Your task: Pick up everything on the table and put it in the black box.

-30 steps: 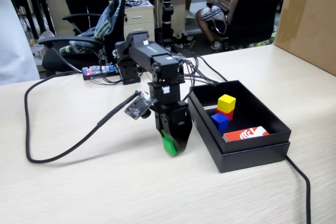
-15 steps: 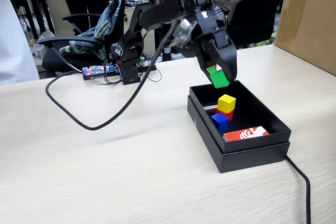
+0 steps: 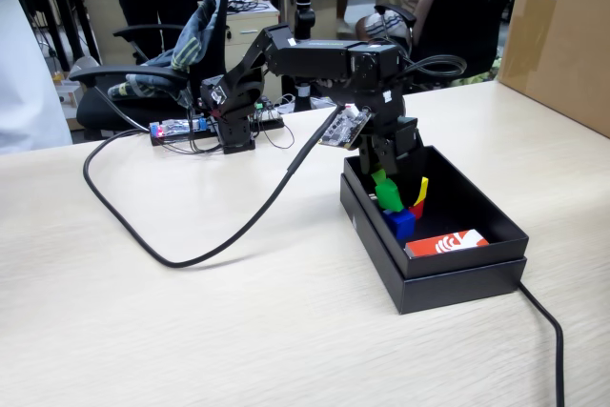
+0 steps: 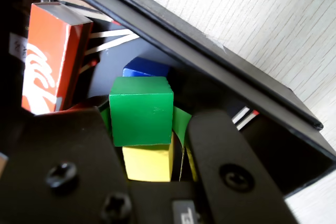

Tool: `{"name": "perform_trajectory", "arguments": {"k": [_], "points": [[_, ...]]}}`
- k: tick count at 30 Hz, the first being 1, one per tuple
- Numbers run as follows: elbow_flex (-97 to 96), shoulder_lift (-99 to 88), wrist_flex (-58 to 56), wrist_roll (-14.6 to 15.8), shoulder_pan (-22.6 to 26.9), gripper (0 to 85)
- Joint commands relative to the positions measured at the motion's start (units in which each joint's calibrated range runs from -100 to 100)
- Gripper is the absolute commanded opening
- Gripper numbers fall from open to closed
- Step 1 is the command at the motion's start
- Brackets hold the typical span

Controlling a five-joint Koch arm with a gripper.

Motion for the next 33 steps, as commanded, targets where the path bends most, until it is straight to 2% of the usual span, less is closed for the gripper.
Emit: {"name": "perform_trajectory", "arguments": {"k": [1, 4, 6, 7, 8, 19, 22, 29, 33], "points": [[1.23, -0.88, 1.75, 0.2, 0.54, 10.0], [0.6, -0.65, 1.75, 0.29, 0.68, 14.1], [-0.4, -0.76, 1.75, 0.24, 0.78, 27.0], [-1.31, -1.8, 1.67, 0.24, 0.73, 39.0], [-1.31, -3.06, 1.67, 0.24, 0.68, 42.8], [-4.93, -38.51, 1.67, 0.34, -2.78, 44.3], [-10.28, -50.33, 1.67, 0.29, -4.4, 47.7], [-34.85, -76.61, 3.48, 0.39, -8.5, 49.9], [-55.88, -89.46, 13.59, 0.44, -10.06, 50.0]]}}
